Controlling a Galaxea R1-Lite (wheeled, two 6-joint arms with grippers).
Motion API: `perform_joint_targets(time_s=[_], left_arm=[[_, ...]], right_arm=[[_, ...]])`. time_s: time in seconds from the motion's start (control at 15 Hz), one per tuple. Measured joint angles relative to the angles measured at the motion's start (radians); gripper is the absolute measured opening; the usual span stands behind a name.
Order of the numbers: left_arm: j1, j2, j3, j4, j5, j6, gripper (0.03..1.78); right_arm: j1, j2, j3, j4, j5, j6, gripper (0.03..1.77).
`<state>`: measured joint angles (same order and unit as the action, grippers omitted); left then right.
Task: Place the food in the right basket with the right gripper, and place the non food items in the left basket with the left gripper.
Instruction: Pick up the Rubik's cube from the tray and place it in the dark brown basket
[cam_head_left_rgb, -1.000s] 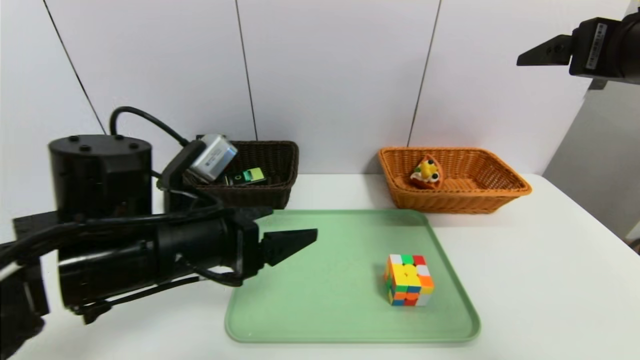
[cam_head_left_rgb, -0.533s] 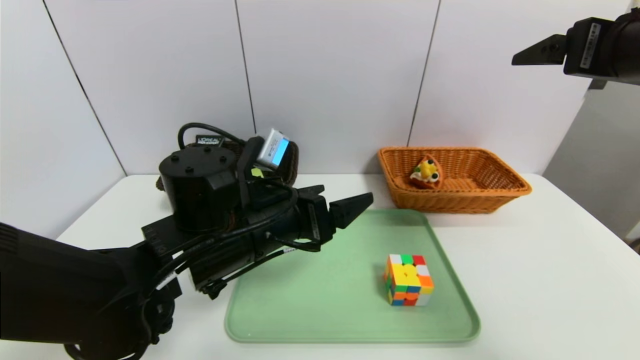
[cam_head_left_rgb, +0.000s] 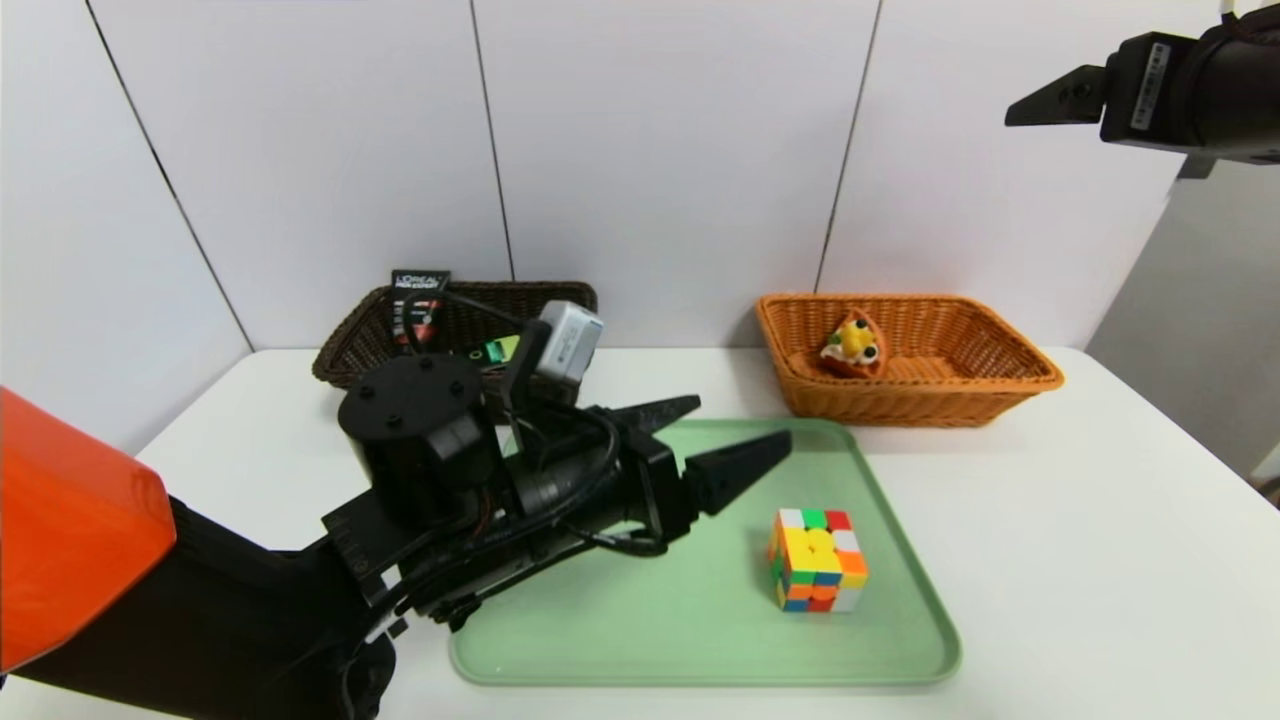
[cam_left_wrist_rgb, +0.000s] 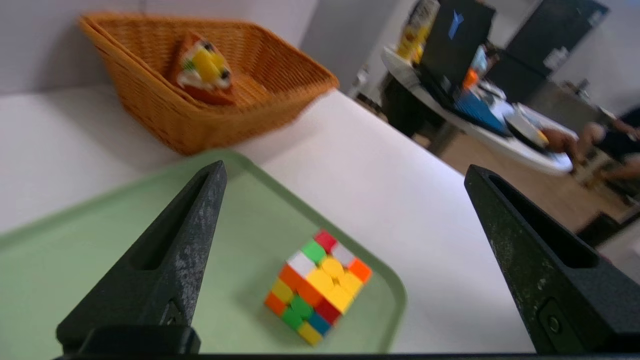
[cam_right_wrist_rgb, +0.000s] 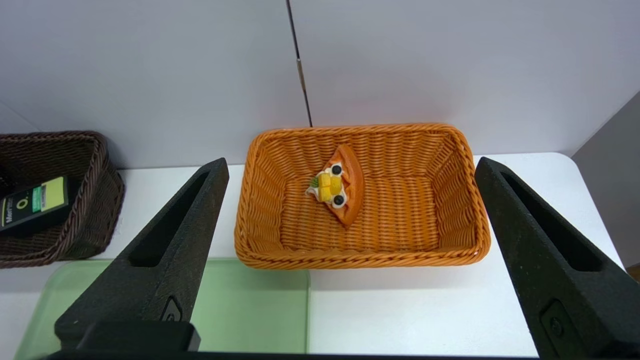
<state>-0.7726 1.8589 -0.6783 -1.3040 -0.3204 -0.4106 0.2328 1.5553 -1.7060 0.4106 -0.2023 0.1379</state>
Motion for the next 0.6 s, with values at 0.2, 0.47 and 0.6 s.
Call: perform_joint_targets(time_s=[0.2, 0.47, 0.6], left_arm=[[0.028, 0.013, 0.08, -0.001, -0.226, 0.15, 1.69], [0.105, 0.092, 0.083, -0.003, -0.447, 0.348, 1.69], [0.124, 0.142, 0.057, -0.003, -0.466, 0.413, 1.69]], right_arm=[[0.0, 0.002, 0.001, 0.004, -0.001, 0.023, 1.69], [0.0, -0.003, 0.005, 0.005, 0.0, 0.041, 1.69], [0.0, -0.011, 0.005, 0.006, 0.0, 0.041, 1.69]])
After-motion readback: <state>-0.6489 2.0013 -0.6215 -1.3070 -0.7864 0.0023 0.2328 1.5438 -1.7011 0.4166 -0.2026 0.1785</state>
